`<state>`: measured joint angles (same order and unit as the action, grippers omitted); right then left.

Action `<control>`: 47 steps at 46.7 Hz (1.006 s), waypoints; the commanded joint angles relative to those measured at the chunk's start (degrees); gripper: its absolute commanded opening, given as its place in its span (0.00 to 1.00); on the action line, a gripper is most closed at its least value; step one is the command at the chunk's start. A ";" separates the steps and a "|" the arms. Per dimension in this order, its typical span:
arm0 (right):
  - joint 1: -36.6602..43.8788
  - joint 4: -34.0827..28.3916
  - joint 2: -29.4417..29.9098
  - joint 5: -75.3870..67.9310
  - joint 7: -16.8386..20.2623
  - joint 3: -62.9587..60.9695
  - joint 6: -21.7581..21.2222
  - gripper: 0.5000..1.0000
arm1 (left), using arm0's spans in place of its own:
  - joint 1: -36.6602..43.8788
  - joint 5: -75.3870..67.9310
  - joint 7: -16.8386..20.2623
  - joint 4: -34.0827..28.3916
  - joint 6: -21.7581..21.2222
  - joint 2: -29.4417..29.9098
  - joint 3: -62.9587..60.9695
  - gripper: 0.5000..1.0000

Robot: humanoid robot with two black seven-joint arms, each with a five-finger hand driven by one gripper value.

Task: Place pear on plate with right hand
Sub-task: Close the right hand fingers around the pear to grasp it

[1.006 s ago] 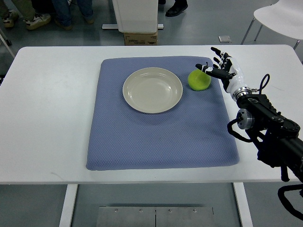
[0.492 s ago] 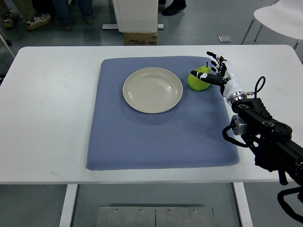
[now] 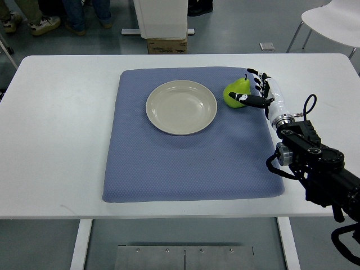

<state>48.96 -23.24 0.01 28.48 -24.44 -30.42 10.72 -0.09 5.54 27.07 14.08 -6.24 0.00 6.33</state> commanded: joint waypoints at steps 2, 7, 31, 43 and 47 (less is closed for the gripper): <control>0.08 0.30 -0.01 0.00 -0.08 0.98 0.01 0.96 | 0.00 0.00 0.00 -0.02 0.00 0.00 0.00 1.00; 0.08 0.30 -0.01 -0.09 -0.08 1.50 0.44 0.96 | 0.00 0.00 0.00 0.07 0.00 0.00 0.00 1.00; 0.43 0.13 -0.01 -0.70 -0.78 1.42 0.36 0.98 | 0.00 0.00 0.00 -0.02 0.00 0.00 0.00 1.00; 0.26 -0.05 -0.01 -0.97 -0.78 1.24 0.18 0.98 | 0.00 0.00 0.00 -0.02 0.00 0.00 0.00 1.00; 0.26 -0.22 -0.01 -1.40 -0.70 1.24 -0.26 0.99 | 0.00 0.00 0.00 0.07 0.00 0.00 0.00 1.00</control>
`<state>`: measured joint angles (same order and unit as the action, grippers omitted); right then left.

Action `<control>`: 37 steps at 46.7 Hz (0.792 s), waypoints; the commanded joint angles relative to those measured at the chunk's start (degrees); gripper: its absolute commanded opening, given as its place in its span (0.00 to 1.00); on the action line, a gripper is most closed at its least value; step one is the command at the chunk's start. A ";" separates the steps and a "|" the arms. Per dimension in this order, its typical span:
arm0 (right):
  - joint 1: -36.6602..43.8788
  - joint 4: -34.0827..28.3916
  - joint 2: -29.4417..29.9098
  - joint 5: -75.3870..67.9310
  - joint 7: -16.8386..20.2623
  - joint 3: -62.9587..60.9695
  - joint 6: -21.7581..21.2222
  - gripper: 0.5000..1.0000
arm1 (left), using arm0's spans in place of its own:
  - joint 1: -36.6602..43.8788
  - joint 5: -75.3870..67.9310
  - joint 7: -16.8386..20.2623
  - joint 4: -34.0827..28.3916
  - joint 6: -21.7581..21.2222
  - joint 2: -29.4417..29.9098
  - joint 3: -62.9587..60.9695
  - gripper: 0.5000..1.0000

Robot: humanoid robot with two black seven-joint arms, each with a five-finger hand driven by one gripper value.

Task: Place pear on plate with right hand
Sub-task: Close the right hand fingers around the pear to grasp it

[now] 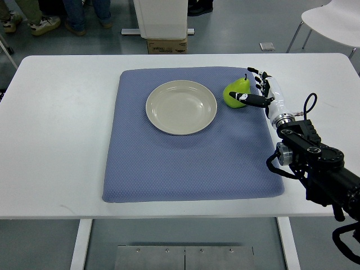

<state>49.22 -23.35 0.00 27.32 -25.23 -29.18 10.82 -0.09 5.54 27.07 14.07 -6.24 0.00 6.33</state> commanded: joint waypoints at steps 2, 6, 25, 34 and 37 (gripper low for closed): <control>-0.08 -0.21 0.00 -0.51 0.09 0.00 -0.53 0.99 | 0.00 0.00 0.00 0.00 0.00 0.00 0.00 1.00; -0.08 -0.30 0.00 -0.77 0.44 -0.09 -1.23 1.00 | 0.00 0.00 0.00 0.00 0.00 0.00 0.00 1.00; -0.08 -0.30 0.00 -4.03 0.80 -0.18 -5.46 1.00 | 0.00 0.00 0.00 0.00 0.00 0.00 0.00 1.00; -0.17 -0.21 0.00 -4.03 0.71 -0.09 -5.37 1.00 | 0.00 0.00 0.00 0.00 0.00 0.00 0.00 1.00; -0.17 -0.21 0.00 -4.03 0.62 0.00 -5.37 1.00 | 0.00 0.00 0.00 0.08 0.00 0.00 0.00 1.00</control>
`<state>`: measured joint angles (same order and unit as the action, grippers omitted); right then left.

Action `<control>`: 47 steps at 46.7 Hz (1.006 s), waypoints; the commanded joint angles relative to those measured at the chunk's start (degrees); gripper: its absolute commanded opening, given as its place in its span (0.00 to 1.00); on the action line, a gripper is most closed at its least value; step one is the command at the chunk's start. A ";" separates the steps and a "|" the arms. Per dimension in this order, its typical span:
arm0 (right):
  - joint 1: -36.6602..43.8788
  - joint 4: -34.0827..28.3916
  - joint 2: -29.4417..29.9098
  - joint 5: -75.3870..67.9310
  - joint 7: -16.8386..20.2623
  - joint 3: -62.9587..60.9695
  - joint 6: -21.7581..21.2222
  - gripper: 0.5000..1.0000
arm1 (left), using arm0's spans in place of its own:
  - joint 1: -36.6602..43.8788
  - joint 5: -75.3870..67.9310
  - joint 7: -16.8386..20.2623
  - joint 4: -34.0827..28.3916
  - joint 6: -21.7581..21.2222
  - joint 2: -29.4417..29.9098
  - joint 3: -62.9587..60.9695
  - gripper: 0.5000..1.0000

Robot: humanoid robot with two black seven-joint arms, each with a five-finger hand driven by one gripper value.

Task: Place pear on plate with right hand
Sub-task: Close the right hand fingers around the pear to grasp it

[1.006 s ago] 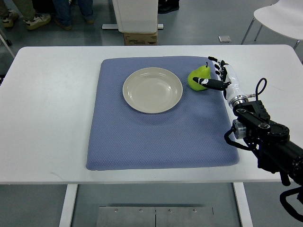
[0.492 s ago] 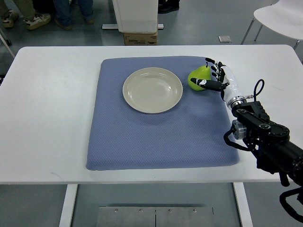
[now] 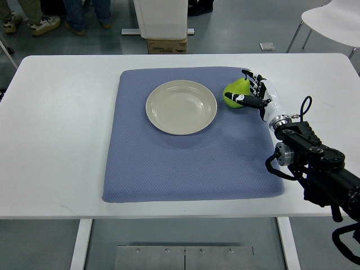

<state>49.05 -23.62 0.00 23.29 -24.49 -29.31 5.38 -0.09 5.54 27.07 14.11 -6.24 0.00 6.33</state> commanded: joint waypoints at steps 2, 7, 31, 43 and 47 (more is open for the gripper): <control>-0.10 0.15 0.00 0.00 -0.12 0.22 0.07 1.00 | 0.00 0.00 0.00 -0.05 0.00 0.00 0.00 1.00; -0.19 0.24 0.00 0.09 -0.21 0.40 0.16 1.00 | 0.00 0.00 0.00 -0.05 0.00 0.00 0.00 1.00; -0.89 0.41 0.00 0.09 -0.56 3.74 0.86 0.98 | 0.00 0.00 0.00 -0.05 0.00 0.00 0.00 1.00; -0.89 0.85 0.00 0.09 -0.74 5.14 1.21 0.88 | 0.00 0.00 0.00 0.04 0.00 0.00 0.00 1.00; -0.89 0.94 0.00 0.18 -0.74 5.50 1.30 0.75 | 0.00 0.00 0.00 -0.04 0.00 0.00 0.00 1.00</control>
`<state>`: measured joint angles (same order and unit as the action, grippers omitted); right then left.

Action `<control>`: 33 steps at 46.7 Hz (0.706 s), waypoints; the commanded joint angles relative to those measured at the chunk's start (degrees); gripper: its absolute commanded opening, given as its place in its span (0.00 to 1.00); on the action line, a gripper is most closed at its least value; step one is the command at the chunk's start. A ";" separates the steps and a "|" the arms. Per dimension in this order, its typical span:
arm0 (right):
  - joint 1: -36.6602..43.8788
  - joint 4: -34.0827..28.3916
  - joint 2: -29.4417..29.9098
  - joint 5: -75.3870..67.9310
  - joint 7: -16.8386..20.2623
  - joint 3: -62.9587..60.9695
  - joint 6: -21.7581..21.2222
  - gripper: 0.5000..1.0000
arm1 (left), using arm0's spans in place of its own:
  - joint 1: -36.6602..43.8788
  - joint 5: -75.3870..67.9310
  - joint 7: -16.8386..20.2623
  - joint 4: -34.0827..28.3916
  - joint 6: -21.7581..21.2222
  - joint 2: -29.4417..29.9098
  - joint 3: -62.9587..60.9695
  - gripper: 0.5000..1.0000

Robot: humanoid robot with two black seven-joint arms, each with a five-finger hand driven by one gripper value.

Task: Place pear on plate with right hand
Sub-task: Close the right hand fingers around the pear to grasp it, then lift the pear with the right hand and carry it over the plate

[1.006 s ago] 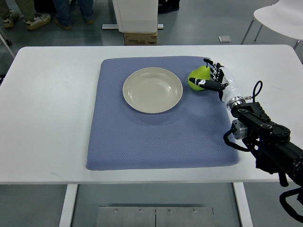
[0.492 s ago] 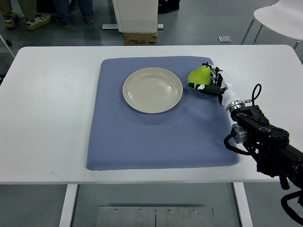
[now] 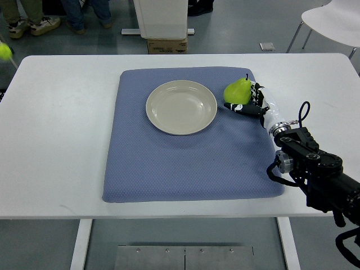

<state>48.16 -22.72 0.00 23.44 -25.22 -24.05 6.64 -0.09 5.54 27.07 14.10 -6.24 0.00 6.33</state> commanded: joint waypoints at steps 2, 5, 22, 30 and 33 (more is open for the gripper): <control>0.00 0.04 0.00 0.03 -0.01 0.23 0.04 0.65 | 0.00 0.00 0.00 -0.04 0.00 0.00 0.00 1.00; 0.00 0.39 0.00 0.03 -0.01 0.23 0.13 0.49 | 0.00 0.00 0.00 -0.04 0.00 0.00 0.00 1.00; 0.35 0.40 0.00 -0.06 0.08 -0.03 0.74 0.00 | 0.00 0.00 0.00 -0.04 0.00 0.00 0.00 1.00; 1.05 0.13 0.00 -0.06 0.52 -0.29 1.09 0.00 | 0.00 0.00 0.00 0.05 0.00 0.00 0.00 1.00; 2.37 -0.13 0.00 -0.15 0.70 -0.29 1.18 0.00 | 0.00 0.00 0.00 -0.04 0.00 0.00 0.00 1.00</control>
<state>49.22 -22.60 0.01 23.39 -24.71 -24.33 7.68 -0.09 5.54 27.07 14.12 -6.24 0.00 6.33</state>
